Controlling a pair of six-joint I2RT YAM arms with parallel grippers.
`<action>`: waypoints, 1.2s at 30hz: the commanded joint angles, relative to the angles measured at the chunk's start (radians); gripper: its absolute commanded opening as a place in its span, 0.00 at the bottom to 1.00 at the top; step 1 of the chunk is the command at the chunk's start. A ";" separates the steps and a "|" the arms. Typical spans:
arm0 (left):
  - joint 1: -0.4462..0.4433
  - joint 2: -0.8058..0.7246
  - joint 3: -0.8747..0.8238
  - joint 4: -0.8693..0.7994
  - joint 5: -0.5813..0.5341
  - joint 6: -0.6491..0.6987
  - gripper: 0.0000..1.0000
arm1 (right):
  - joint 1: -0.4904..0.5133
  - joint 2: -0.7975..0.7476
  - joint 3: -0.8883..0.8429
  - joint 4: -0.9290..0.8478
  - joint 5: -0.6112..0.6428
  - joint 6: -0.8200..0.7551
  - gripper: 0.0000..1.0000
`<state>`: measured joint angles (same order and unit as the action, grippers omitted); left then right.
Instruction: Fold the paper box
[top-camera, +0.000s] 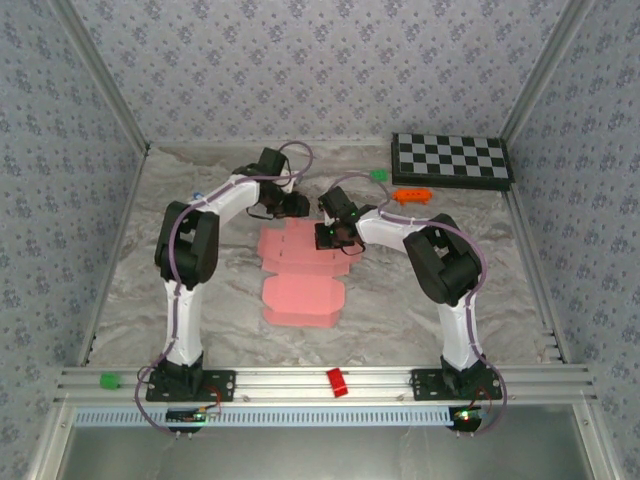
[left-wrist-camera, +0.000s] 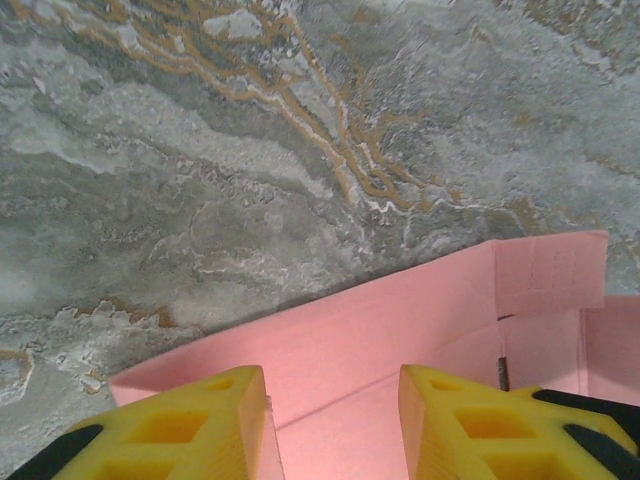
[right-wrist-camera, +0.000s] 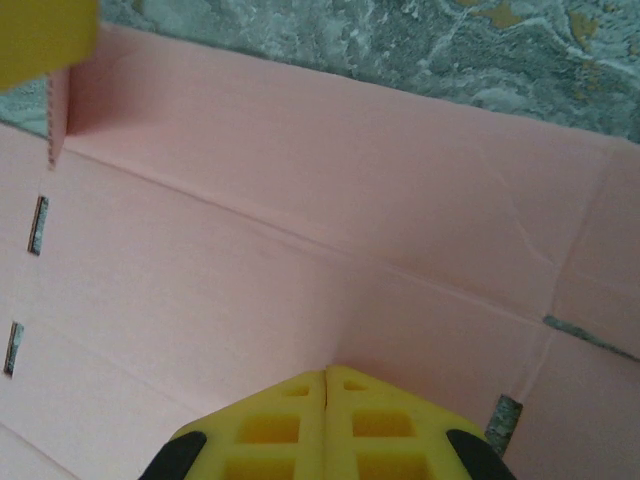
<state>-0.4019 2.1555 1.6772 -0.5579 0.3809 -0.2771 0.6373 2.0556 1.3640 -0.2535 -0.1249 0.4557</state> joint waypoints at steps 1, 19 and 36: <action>-0.006 0.020 0.022 -0.032 0.022 0.006 0.40 | 0.005 0.049 -0.005 -0.060 -0.001 0.002 0.00; -0.005 -0.284 -0.173 -0.008 -0.164 -0.024 0.44 | 0.004 0.016 -0.029 -0.043 0.029 0.023 0.00; -0.026 -0.694 -0.715 0.090 -0.287 -0.321 0.59 | 0.007 0.008 -0.062 -0.022 0.061 0.057 0.00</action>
<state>-0.4168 1.4998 0.9974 -0.5213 0.0883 -0.5198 0.6411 2.0460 1.3392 -0.2180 -0.1085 0.4919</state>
